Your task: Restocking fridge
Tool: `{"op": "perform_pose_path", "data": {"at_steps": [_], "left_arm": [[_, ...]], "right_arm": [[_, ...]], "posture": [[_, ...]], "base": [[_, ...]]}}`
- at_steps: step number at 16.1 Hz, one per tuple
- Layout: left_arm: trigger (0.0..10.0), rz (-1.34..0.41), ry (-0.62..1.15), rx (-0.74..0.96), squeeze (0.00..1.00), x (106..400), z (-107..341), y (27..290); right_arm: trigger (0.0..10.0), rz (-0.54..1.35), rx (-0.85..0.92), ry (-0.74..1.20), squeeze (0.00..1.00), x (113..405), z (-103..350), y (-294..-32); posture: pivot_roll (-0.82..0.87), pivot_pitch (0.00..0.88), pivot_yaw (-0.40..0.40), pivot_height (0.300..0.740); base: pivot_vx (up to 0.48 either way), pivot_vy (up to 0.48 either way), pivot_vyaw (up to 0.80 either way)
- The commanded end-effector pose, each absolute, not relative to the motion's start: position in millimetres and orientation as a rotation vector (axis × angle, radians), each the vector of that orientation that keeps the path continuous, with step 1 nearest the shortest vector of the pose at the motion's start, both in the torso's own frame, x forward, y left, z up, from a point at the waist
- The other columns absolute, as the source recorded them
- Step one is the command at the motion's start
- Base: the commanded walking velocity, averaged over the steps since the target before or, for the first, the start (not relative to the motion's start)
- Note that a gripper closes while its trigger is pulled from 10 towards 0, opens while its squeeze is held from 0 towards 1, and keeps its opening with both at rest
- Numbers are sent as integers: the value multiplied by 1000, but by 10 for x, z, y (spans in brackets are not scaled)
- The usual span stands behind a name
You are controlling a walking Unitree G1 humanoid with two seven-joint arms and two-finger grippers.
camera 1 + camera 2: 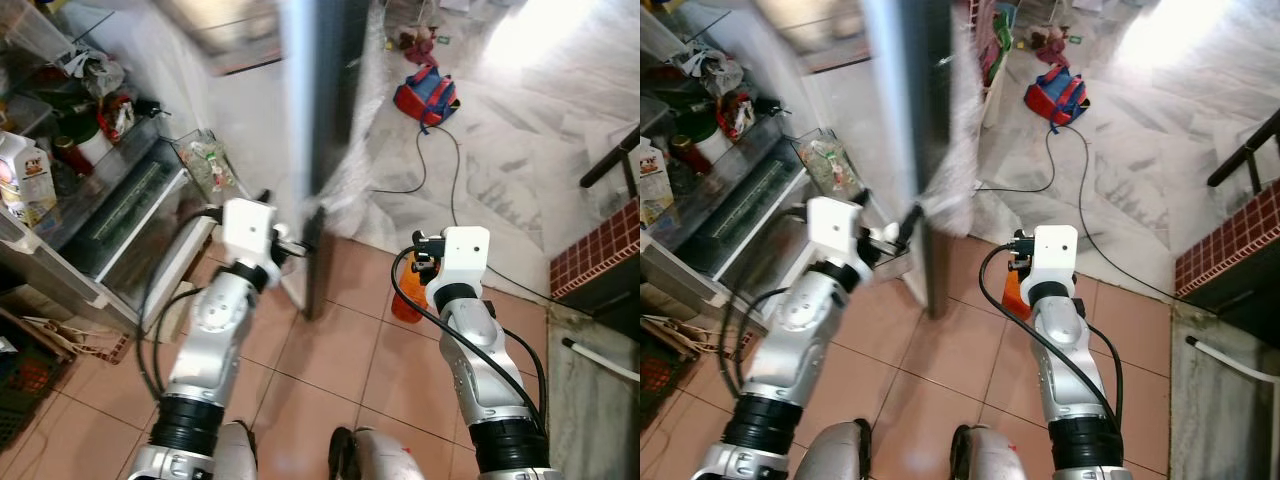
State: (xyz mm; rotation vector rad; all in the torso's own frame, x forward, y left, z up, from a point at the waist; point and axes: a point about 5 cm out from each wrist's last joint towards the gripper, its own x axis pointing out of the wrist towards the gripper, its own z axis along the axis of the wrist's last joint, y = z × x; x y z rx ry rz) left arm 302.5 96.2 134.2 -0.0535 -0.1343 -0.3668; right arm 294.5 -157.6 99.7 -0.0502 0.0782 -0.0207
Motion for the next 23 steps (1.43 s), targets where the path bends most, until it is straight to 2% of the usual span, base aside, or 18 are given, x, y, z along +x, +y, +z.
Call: {"op": "perform_pose_path", "data": {"at_steps": [1,5,8,16,19,23], "left_arm": [[10000,-317,-137,-24,0,3054,1340,1017],[10000,-270,-128,-15,0,3104,1323,1086],[10000,-260,-126,-21,0,3111,1316,1097],[10000,-273,-121,-43,0,3101,1305,1083],[10000,-224,-108,-8,0,3094,1261,1129],[10000,-75,-77,41,0,3009,1210,1450]], "right_arm": [[10000,-25,-53,61,0,2961,1042,-1589],[10000,-19,-51,59,0,2998,1059,-1566],[10000,-20,-49,63,0,3001,1054,-1577],[10000,63,-23,47,0,3022,1082,-1454],[10000,115,-30,19,0,3020,1127,-1397],[10000,158,-13,2,0,3047,1166,-1368]], "posture": [[67,126,-51,740],[66,123,-53,740],[63,124,-50,740],[65,124,-51,740],[62,123,-49,740],[69,124,-49,740]], "base": [[0,0,0],[0,0,-130],[289,0,-515],[349,0,0],[0,0,690],[0,0,781]]}}
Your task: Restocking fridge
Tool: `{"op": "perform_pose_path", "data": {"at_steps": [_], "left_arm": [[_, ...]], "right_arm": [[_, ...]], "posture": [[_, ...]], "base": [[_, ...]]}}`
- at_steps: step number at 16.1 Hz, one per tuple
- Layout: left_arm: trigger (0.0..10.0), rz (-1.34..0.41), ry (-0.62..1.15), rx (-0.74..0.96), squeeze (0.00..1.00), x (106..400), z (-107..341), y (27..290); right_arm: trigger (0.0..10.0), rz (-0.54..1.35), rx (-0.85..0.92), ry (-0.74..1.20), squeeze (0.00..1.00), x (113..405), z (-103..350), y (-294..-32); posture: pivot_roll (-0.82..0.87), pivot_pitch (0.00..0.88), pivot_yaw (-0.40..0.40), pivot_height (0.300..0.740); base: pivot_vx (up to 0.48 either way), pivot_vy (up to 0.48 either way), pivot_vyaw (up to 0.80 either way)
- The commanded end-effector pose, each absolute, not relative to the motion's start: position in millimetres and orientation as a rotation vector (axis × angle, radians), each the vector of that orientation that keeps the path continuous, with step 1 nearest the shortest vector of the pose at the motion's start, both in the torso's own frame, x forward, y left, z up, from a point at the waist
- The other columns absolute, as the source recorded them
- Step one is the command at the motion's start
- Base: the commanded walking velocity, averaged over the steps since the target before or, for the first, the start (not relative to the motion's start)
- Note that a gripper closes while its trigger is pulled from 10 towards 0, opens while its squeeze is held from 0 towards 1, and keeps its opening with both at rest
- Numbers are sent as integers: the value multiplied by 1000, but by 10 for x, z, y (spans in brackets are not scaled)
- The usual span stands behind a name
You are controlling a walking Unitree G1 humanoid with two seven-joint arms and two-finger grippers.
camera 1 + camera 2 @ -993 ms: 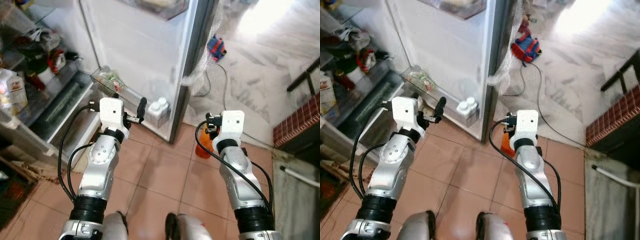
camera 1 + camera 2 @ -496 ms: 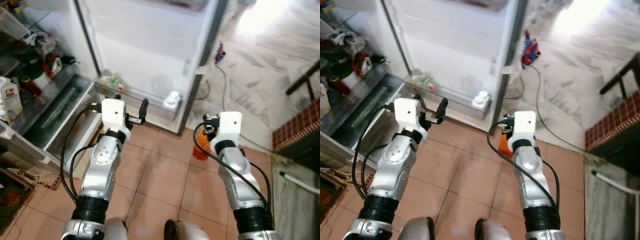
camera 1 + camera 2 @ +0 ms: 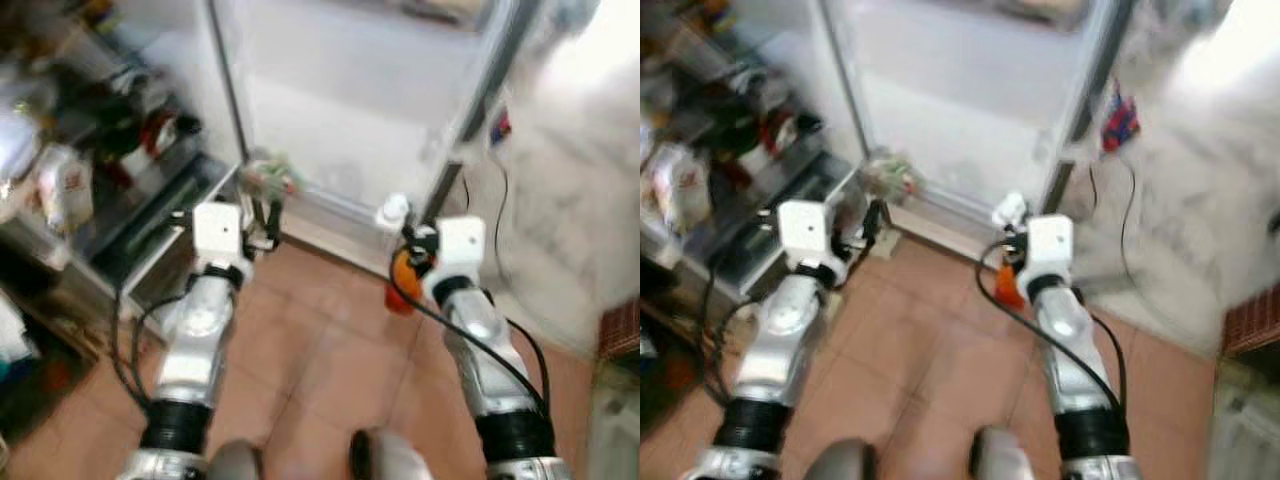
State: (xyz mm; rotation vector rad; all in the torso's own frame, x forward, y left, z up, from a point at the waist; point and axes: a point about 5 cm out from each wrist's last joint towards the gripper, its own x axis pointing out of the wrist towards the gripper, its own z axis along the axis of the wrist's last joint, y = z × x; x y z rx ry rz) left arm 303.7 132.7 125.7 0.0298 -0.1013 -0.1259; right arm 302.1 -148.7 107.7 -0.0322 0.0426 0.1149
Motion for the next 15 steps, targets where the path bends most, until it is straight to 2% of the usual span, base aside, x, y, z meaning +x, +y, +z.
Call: {"op": "perform_pose_path", "data": {"at_steps": [1,4,6,8,13,15], "left_arm": [[10000,-48,-69,64,0,2968,1200,1538],[10000,-6,-39,67,0,2872,1193,1714],[10000,48,-27,140,0,2783,1167,1826],[10000,-20,-18,30,0,2732,1156,1864],[10000,-40,-49,-1,0,2777,1217,1788],[10000,-52,-44,-12,0,2777,1215,1785]], "right_arm": [[10000,171,-10,-3,0,3060,1178,-1352],[10000,210,-9,-18,0,3076,1204,-1307],[10000,237,-7,-26,0,3082,1219,-1272],[10000,259,2,-29,0,3093,1225,-1234],[10000,249,24,-49,0,3132,1269,-1240],[10000,226,36,-48,0,3144,1266,-1265]], "posture": [[72,125,-50,740],[79,126,-52,740],[86,128,-53,740],[87,128,-52,740],[81,126,-51,740],[81,130,-49,740]], "base": [[0,0,781],[0,0,781],[0,0,781],[0,0,744],[0,0,0],[418,0,0]]}}
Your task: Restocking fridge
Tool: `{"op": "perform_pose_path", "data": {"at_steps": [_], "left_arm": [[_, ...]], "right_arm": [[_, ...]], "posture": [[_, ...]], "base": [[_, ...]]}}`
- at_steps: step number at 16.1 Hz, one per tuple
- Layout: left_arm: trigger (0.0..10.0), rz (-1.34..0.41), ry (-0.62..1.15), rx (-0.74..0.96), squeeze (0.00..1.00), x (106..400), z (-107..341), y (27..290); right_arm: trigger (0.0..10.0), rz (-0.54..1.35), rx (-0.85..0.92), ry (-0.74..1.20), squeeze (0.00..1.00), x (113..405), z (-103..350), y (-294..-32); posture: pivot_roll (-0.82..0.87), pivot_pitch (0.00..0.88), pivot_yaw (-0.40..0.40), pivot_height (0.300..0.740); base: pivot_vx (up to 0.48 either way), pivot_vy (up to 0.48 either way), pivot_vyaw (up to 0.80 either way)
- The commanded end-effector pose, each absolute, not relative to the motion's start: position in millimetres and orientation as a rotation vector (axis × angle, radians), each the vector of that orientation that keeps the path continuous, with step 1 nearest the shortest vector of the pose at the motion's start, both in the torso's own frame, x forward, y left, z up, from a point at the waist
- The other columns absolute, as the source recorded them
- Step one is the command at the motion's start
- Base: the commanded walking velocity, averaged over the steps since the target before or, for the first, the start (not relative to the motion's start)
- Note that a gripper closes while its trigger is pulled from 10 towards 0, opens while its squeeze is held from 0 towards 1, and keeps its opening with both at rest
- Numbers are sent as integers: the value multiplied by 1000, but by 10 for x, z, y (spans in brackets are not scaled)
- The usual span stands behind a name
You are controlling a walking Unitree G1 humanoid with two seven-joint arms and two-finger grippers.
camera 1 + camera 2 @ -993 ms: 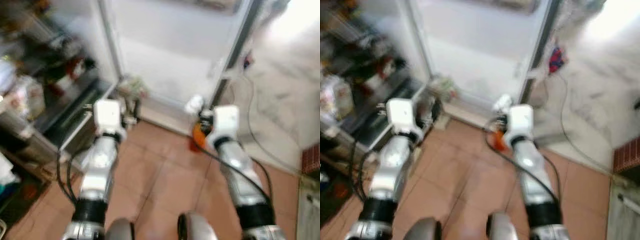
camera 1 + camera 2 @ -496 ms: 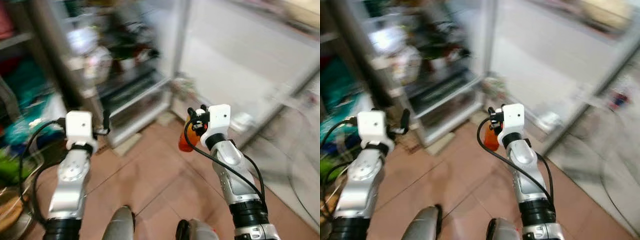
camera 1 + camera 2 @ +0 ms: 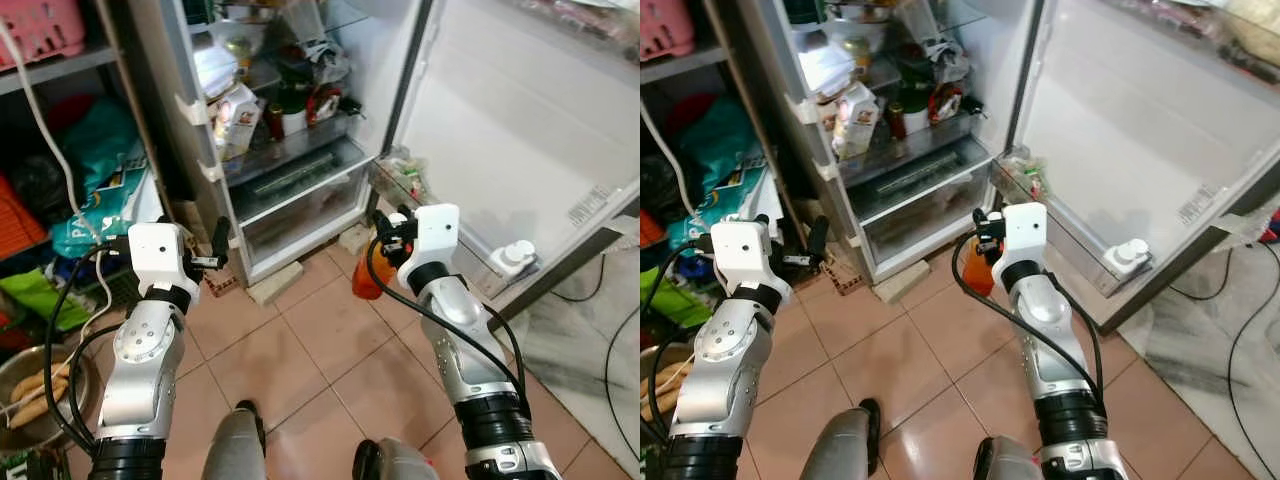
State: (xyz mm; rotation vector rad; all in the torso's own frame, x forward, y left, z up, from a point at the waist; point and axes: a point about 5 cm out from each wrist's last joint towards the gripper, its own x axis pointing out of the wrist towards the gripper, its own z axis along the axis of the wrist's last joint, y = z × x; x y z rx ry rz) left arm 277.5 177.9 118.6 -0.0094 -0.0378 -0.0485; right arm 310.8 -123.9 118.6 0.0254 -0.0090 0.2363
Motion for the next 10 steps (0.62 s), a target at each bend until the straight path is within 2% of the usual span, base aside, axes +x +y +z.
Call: {"op": "perform_pose_path", "data": {"at_steps": [1,5,9,10], "left_arm": [[10000,-52,-41,-16,0,2781,1212,1788],[10000,-68,-38,-5,0,2789,1215,1778],[10000,-82,-35,6,0,2798,1211,1750],[10000,-96,-30,21,0,2799,1197,1730]], "right_arm": [[10000,221,36,-47,0,3145,1265,-1271],[10000,204,32,-43,0,3145,1256,-1284],[10000,191,20,-41,0,3161,1258,-1317],[10000,186,19,-44,0,3167,1264,-1318]], "posture": [[82,132,-48,740],[81,134,-46,740],[79,134,-46,740],[79,133,-46,740]], "base": [[420,0,0],[371,302,0],[381,291,-611],[469,0,-531]]}}
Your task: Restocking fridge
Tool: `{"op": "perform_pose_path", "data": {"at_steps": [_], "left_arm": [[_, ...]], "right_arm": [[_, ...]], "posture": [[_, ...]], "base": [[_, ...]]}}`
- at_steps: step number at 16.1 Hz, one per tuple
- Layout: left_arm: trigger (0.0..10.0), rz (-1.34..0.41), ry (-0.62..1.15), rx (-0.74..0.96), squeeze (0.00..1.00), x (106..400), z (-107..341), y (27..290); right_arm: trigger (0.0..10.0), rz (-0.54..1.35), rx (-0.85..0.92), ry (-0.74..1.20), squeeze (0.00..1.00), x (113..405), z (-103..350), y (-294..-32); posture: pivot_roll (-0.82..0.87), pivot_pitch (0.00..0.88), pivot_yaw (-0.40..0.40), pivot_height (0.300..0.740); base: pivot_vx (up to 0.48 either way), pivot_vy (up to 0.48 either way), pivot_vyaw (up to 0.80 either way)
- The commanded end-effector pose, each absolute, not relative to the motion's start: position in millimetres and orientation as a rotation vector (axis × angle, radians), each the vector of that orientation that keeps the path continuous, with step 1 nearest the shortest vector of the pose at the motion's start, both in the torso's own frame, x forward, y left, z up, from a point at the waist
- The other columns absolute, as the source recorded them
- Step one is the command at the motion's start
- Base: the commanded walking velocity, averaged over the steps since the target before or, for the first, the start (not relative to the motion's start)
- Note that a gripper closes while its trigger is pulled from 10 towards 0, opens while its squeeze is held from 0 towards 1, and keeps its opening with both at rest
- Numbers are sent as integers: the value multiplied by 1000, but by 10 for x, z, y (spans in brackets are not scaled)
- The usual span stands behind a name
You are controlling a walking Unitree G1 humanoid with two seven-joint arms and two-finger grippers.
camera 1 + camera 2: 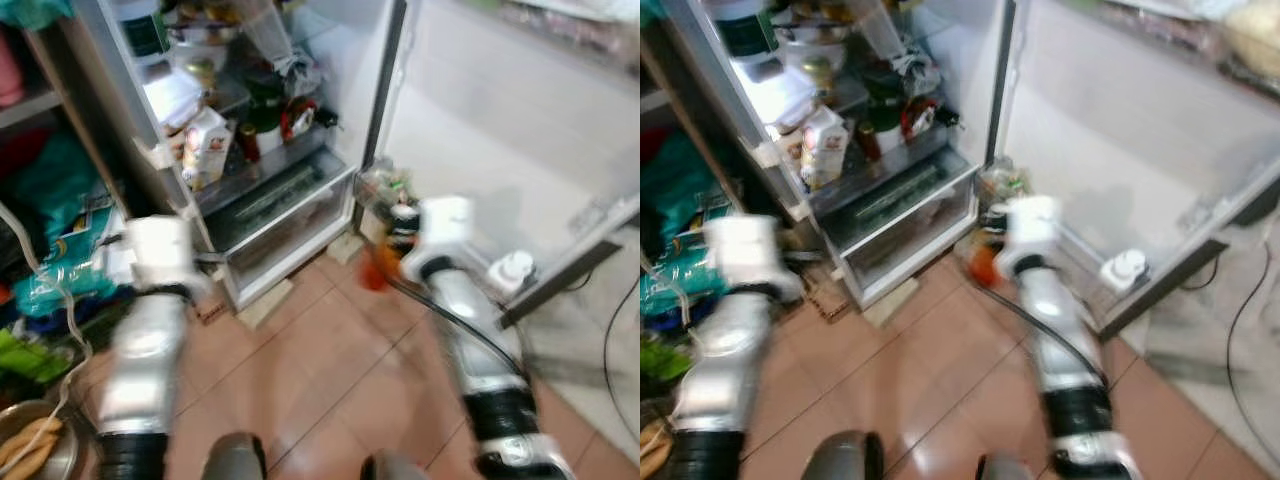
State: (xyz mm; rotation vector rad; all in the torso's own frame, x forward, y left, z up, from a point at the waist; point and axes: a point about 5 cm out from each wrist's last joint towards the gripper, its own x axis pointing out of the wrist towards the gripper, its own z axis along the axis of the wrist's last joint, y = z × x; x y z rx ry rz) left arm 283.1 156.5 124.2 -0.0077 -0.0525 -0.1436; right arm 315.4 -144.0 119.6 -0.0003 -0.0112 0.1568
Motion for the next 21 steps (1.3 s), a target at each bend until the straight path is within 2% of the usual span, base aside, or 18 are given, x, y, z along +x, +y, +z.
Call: {"op": "perform_pose_path", "data": {"at_steps": [1,10,21], "left_arm": [[10000,-102,-21,25,0,2798,1185,1719],[10000,-108,-2,41,0,2815,1166,1709],[10000,-73,7,52,0,2833,1156,1725]], "right_arm": [[10000,185,19,-45,0,3167,1264,-1316],[10000,176,10,-50,0,3182,1264,-1322],[10000,210,39,-55,0,3173,1259,-1266]], "posture": [[79,133,-46,740],[86,134,-46,740],[88,139,-47,740]], "base": [[304,0,-544],[327,0,-800],[0,0,0]]}}
